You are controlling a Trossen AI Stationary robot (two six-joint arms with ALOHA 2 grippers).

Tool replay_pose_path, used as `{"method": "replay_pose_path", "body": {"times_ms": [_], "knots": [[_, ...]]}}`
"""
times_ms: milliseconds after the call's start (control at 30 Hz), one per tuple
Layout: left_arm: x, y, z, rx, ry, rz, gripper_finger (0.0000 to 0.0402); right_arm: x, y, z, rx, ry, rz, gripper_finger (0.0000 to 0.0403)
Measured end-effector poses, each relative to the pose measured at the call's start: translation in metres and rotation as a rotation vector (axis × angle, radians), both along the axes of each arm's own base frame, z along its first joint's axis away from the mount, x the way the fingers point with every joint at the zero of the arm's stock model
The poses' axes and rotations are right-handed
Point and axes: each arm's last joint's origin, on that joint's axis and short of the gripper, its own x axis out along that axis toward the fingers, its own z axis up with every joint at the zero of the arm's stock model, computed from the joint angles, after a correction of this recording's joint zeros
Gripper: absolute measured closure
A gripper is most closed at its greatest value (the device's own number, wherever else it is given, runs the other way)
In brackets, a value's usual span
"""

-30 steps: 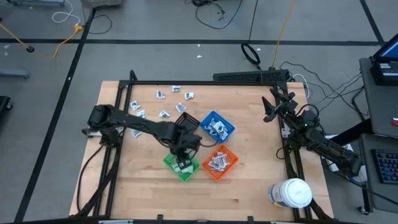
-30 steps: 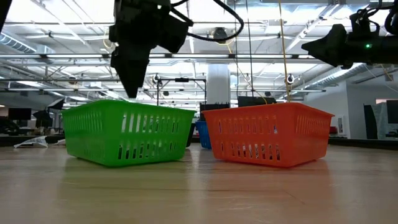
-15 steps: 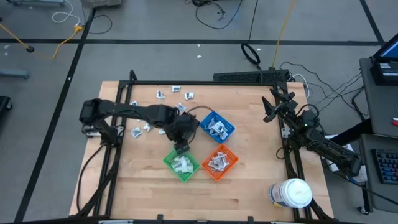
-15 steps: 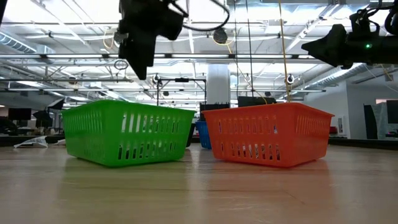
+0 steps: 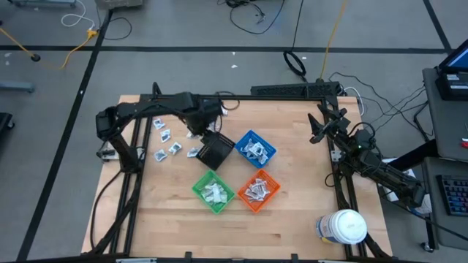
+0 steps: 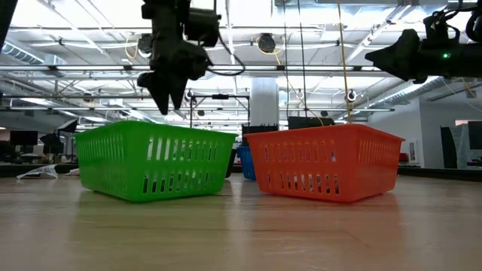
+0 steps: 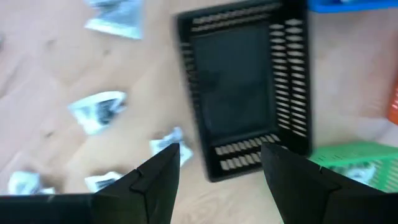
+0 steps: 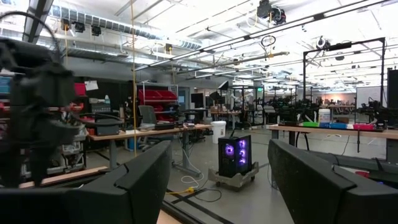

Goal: Pick & Place First Aid Supplies
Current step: Put the black towelette pack into the black bin

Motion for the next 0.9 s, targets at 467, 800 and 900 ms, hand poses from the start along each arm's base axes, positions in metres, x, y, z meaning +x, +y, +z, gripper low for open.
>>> {"method": "replay_pose_path", "body": {"times_ms": [467, 800, 900], "knots": [[-0.042, 0.063, -0.001, -0.045, 0.098, 0.241, 0.0172, 0.0, 0.0, 0.0, 0.0, 0.0, 0.0, 0.014], [-0.052, 0.067, -0.053, 0.014, 0.134, 0.23, 0.0172, 0.0, 0.0, 0.0, 0.0, 0.0, 0.0, 0.014], [-0.052, 0.06, -0.072, 0.057, 0.131, 0.127, 0.0172, 0.0, 0.0, 0.0, 0.0, 0.0, 0.0, 0.014]]}}
